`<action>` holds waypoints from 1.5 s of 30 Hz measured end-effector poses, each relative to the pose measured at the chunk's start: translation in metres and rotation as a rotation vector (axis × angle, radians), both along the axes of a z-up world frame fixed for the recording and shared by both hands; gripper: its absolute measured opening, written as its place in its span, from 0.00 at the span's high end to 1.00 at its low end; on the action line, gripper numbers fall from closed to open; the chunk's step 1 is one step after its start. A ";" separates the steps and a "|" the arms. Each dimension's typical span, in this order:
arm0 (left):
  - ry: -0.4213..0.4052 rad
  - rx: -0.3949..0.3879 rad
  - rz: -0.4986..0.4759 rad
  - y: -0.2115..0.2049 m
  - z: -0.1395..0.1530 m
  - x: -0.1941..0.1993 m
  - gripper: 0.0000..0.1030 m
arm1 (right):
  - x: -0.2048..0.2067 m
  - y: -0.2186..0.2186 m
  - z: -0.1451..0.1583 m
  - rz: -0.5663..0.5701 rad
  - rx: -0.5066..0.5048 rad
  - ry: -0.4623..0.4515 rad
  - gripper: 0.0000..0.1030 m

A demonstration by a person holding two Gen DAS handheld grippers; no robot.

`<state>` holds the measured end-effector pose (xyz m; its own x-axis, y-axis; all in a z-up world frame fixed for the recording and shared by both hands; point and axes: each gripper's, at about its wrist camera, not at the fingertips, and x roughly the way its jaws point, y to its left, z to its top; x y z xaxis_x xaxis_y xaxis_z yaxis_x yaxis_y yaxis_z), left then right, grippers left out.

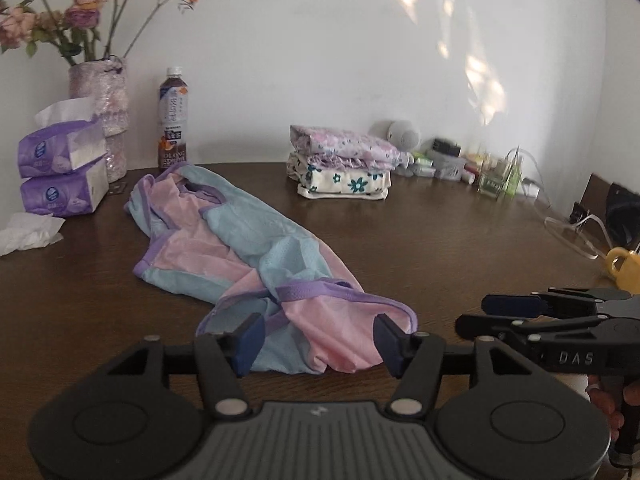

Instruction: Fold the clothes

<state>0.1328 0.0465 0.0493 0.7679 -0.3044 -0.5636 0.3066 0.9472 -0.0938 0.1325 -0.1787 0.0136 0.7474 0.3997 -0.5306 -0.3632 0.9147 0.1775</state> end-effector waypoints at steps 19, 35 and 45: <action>-0.190 -0.035 -0.036 -0.001 0.063 0.032 0.99 | 0.047 0.024 0.078 0.027 -0.043 -0.171 0.95; -0.799 -0.056 0.008 -0.004 0.344 -0.097 1.00 | -0.056 0.034 0.365 -0.042 -0.031 -0.778 0.96; -0.630 -0.063 -0.050 -0.008 0.292 -0.063 1.00 | -0.023 0.033 0.315 -0.023 -0.090 -0.656 0.96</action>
<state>0.0694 0.0386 0.3415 0.9305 -0.3661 0.0122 0.3646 0.9290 0.0638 0.1092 -0.1460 0.3286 0.9350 0.3547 0.0065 -0.3497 0.9245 -0.1515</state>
